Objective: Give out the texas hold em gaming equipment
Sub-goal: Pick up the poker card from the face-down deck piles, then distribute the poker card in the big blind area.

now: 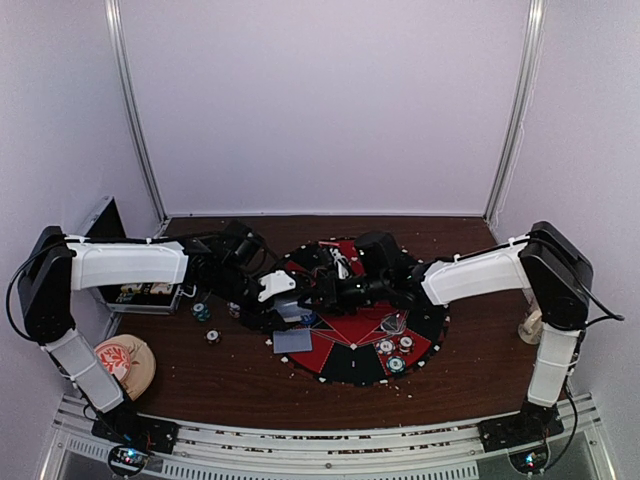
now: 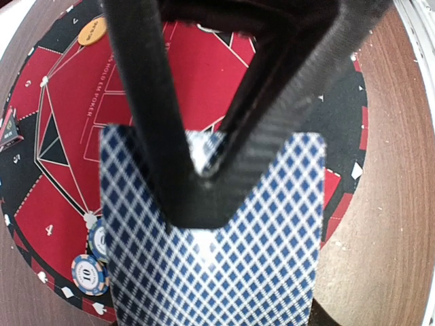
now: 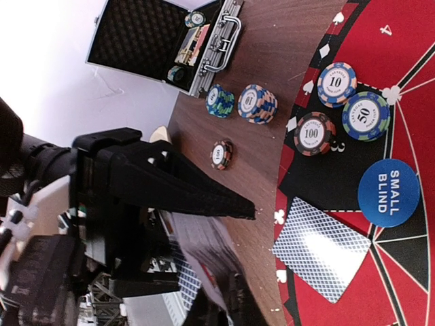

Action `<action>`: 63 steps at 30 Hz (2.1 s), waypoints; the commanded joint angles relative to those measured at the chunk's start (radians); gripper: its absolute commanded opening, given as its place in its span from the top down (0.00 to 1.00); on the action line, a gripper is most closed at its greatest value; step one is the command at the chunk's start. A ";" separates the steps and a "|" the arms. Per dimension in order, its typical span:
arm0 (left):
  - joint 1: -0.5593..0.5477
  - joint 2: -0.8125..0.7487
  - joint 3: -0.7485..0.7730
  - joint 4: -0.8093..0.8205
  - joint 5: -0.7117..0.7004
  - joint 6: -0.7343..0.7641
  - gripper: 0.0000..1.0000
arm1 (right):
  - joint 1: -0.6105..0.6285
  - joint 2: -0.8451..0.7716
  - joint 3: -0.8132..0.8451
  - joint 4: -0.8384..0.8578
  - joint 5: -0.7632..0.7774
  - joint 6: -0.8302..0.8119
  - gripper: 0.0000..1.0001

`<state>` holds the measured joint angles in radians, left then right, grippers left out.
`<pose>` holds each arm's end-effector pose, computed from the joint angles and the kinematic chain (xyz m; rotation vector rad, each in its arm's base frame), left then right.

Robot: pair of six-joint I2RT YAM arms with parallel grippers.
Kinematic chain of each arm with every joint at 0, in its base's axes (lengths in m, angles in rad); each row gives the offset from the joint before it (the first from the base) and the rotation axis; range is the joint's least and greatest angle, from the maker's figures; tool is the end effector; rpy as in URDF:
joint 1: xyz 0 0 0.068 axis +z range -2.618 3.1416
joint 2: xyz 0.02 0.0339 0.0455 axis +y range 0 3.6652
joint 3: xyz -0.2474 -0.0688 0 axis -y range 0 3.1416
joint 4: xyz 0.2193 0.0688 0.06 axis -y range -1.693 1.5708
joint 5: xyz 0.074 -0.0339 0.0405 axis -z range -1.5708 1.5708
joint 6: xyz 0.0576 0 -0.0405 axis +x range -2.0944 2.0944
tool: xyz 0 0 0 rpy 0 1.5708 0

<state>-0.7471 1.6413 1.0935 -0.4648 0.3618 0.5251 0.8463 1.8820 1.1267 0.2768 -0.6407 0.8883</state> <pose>0.2236 -0.2349 0.1888 1.6379 1.9907 -0.5497 0.2415 0.3248 0.1870 -0.4296 2.3882 1.6130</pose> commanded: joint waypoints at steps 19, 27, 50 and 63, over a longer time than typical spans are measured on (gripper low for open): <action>-0.006 -0.047 -0.019 0.003 0.019 0.013 0.48 | -0.151 -0.232 -0.087 -0.069 0.111 -0.046 1.00; -0.006 -0.062 -0.027 0.003 0.018 0.011 0.48 | -0.309 -0.265 -0.084 -0.116 0.201 -0.066 1.00; -0.006 -0.075 -0.029 0.003 0.016 0.011 0.48 | -0.569 0.254 0.386 -0.298 0.156 -0.122 1.00; -0.006 -0.055 -0.023 0.003 0.017 0.010 0.48 | -0.636 0.420 0.537 -0.423 0.091 -0.174 0.96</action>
<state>-0.7483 1.5940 1.0653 -0.4759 0.3622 0.5262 0.2291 2.2856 1.6375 -0.1028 -0.5369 0.7376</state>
